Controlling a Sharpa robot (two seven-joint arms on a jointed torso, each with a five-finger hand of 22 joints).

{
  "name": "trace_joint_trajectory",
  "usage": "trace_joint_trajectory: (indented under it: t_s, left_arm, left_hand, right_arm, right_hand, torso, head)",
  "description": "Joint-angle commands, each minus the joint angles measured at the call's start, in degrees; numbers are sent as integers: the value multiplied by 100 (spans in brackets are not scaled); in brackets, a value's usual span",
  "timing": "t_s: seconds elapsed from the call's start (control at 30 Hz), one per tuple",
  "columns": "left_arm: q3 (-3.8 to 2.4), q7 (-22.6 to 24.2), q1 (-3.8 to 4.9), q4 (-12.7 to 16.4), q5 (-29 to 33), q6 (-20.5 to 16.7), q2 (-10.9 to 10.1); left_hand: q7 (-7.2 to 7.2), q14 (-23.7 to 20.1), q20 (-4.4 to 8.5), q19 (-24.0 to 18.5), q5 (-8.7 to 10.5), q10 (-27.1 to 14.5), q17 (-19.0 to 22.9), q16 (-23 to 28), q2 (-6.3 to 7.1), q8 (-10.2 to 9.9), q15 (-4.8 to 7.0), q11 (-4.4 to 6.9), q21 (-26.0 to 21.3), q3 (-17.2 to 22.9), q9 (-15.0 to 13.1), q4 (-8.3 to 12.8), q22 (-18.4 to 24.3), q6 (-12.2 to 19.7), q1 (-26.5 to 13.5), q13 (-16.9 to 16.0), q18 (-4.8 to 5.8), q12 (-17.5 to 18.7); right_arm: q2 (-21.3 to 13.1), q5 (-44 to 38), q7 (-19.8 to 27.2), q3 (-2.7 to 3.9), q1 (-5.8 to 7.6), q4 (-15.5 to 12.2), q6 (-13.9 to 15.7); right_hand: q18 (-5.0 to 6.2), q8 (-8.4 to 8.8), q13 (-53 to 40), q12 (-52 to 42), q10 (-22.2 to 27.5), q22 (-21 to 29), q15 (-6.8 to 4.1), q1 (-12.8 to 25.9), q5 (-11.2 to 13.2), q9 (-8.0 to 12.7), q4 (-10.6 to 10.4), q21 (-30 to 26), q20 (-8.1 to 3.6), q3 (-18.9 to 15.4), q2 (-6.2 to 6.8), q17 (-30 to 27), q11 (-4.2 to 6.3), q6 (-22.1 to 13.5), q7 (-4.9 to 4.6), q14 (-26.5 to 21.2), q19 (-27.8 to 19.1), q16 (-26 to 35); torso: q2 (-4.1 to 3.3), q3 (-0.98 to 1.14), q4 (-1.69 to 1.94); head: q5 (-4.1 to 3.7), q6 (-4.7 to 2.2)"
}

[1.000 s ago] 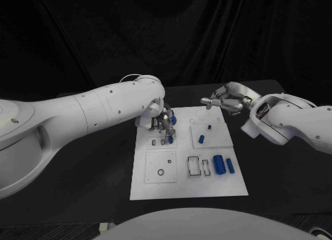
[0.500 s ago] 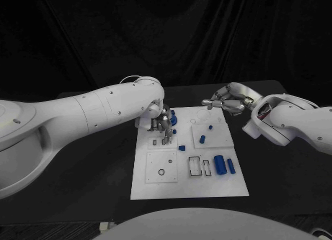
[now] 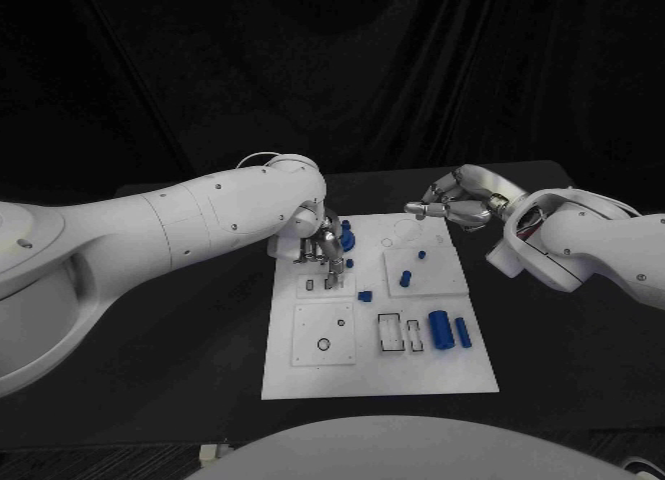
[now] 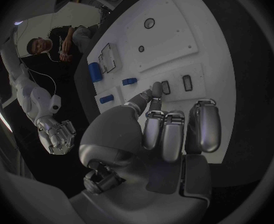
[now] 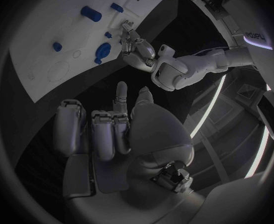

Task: Assemble the parts on the task board

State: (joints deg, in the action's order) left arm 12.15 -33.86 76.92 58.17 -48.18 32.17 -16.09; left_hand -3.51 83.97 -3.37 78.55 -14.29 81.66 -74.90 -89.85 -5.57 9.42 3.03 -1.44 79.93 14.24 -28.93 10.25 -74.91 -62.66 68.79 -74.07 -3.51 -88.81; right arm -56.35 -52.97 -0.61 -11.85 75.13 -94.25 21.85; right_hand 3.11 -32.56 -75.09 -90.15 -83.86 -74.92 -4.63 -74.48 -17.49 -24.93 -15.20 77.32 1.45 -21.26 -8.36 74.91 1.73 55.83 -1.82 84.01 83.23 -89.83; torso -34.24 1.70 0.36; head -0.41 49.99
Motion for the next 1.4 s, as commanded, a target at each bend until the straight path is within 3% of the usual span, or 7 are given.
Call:
trace_joint_trajectory:
  t_s: [0.03, 0.33, 0.5, 0.6, 0.8, 1.0, 1.4]
  left_arm:
    - [-4, 177, -10, 188, 17, -349, -105]
    - [-5, 704, 83, 1354, 17, -980, -948]
    - [-4, 1362, 220, 2068, 17, -1379, -1550]
    - [-4, 1671, 252, 2368, 17, -1534, -1840]
    - [-1, 2225, 273, 2942, 17, -2036, -2488]
    - [2, 2677, 237, 3275, 17, -2517, -3011]
    - [4, 3253, 56, 3353, 17, -2800, -3349]
  left_hand:
    - [2, 603, 5, -28, 173, 834, -1510, -15, -8, -18, 23, 211, -27, 118, -33, 45, -221, 21, -110, -1593, -31, -119]
    - [-223, 603, -75, 8, 455, 834, -1510, -15, -31, -330, -99, 35, -39, 111, 26, -200, -267, 754, -331, -1593, -16, -119]
    - [-281, 603, -133, 9, 397, 834, -1510, -15, -38, -362, -154, -14, -42, 176, 88, -176, -287, 906, -186, -1593, -16, -119]
    - [-291, 603, -154, -8, 332, 834, -1510, -15, -51, -324, -173, -32, -56, 222, 92, -149, -283, 891, -82, -1593, -21, -119]
    - [-313, 603, -202, -142, 132, 834, -1510, -15, -36, -201, -216, -71, -157, 309, 100, -140, -219, 870, 160, -1593, -53, -119]
    - [-317, 603, -215, -226, 46, 834, -1510, -15, -6, -133, -223, -77, -223, 335, 96, -153, -171, 859, 261, -1593, -74, -119]
    - [-301, 464, -224, -414, 257, 748, -1315, 96, 130, 53, -218, -62, -391, 179, 134, -616, -112, 957, 388, -1490, -118, -23]
  right_arm:
    - [-13, -99, -42, 4, -12, -30, -19]
    - [34, -1531, -126, 4, -19, -307, 279]
    - [169, -2765, -471, 4, -108, -504, 384]
    - [274, -3233, -685, 4, -181, -543, 284]
    - [498, -3935, -1134, 4, -373, -533, -143]
    - [692, -4314, -1467, 4, -548, -484, -566]
    - [1047, -4754, -2102, 4, -725, -329, -1390]
  right_hand:
    - [9, 26, -1491, 15, -614, -1086, -60, -458, -37, -6, 148, -53, -6, 36, -96, 1509, 49, -84, 19, 599, -51, -17]
    - [7, 1197, -1491, 15, -614, -1086, 95, -1328, -448, 760, 570, -70, 134, 54, 71, 1509, -149, -657, -311, 599, -43, -17]
    - [-30, 1530, -1491, 15, -614, -1136, 95, -1306, 470, 1032, 487, 88, 128, 161, 172, 1509, -133, -549, -321, 599, 56, -17]
    - [-31, 1777, -1491, 15, -614, -1138, 100, -1070, 495, 1255, -41, 99, 140, 1629, 1029, 1509, -153, -277, -320, 599, 75, -17]
    - [-26, 1880, -1491, 15, -614, -1132, 97, -965, -70, 1284, -103, 74, 131, 2069, 1298, 1509, -145, -376, -326, 599, 66, -17]
    - [-25, 1437, -1491, 15, -614, -1128, 64, -873, -929, 951, -6, 62, 107, 2398, 1484, 1509, -117, -494, -287, 599, 69, -17]
    - [-40, 1155, -1491, 15, -614, -1147, 126, -624, -929, 707, -35, 124, 142, 2575, 1546, 1509, -187, -897, -370, 599, 115, -17]
  torso:
    - [-1, 0, -1]
    - [-2, -3, 3]
    - [6, -4, 0]
    - [7, -2, -6]
    - [11, -10, 8]
    - [6, -27, 26]
    - [-3, -30, 25]
  head:
    - [-8, 1]
    - [-8, 1]
    - [-28, 1]
    - [-21, 1]
    - [18, 1]
    - [70, 1]
    - [8, 1]
